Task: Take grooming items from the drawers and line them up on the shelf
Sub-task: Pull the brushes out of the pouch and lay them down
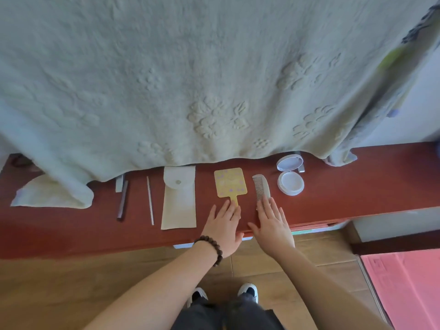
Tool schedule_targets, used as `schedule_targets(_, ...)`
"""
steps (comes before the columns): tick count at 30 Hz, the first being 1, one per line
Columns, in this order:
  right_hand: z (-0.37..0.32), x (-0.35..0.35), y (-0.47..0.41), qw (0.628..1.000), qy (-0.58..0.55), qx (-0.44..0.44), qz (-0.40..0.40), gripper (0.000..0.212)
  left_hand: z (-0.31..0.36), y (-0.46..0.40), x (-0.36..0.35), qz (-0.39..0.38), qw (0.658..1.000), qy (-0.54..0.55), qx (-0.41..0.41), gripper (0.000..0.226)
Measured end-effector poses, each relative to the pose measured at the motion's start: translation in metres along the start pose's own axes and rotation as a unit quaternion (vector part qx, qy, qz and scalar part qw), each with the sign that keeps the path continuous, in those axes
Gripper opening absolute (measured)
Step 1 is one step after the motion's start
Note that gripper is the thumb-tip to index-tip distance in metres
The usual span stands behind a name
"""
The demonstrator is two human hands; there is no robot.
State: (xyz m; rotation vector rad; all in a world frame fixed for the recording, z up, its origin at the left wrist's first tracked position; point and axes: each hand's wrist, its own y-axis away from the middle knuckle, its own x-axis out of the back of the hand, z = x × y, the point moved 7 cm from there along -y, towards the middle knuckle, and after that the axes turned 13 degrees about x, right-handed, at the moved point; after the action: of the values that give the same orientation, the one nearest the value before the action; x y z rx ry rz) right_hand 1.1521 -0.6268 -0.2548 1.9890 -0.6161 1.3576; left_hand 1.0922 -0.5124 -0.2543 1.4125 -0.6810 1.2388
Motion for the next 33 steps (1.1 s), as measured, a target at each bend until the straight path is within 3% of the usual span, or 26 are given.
schedule_targets(5,0.015,0.009,-0.015,0.999,-0.006,-0.024,-0.023,0.073,0.006,-0.018,0.018,0.031,0.999,0.037,0.003,0.056)
schedule_targets(8,0.019,0.016,-0.012,1.0,0.007,-0.011,0.006,0.071,-0.003,-0.028,0.027,0.067,0.993,0.067,0.064,0.059)
schedule_targets(17,0.029,0.016,-0.016,0.999,0.006,0.015,-0.03,0.073,-0.001,-0.05,0.02,0.028,0.992,0.067,0.106,0.066)
schedule_targets(21,0.031,0.014,-0.015,1.0,-0.002,0.012,-0.021,0.074,-0.023,-0.029,0.034,0.108,0.979,0.108,0.133,0.063)
schedule_targets(24,0.02,0.018,-0.014,0.999,-0.025,0.018,0.028,0.07,-0.073,0.006,0.033,0.163,0.954,0.125,0.219,0.054)
schedule_targets(27,-0.009,0.017,-0.02,0.995,-0.048,0.062,0.058,0.067,-0.104,0.032,0.017,0.126,0.946,0.116,0.274,0.055)
schedule_targets(33,-0.061,0.005,-0.028,0.989,-0.063,0.126,0.033,0.063,-0.108,0.033,0.013,0.093,0.95,0.119,0.272,0.058)
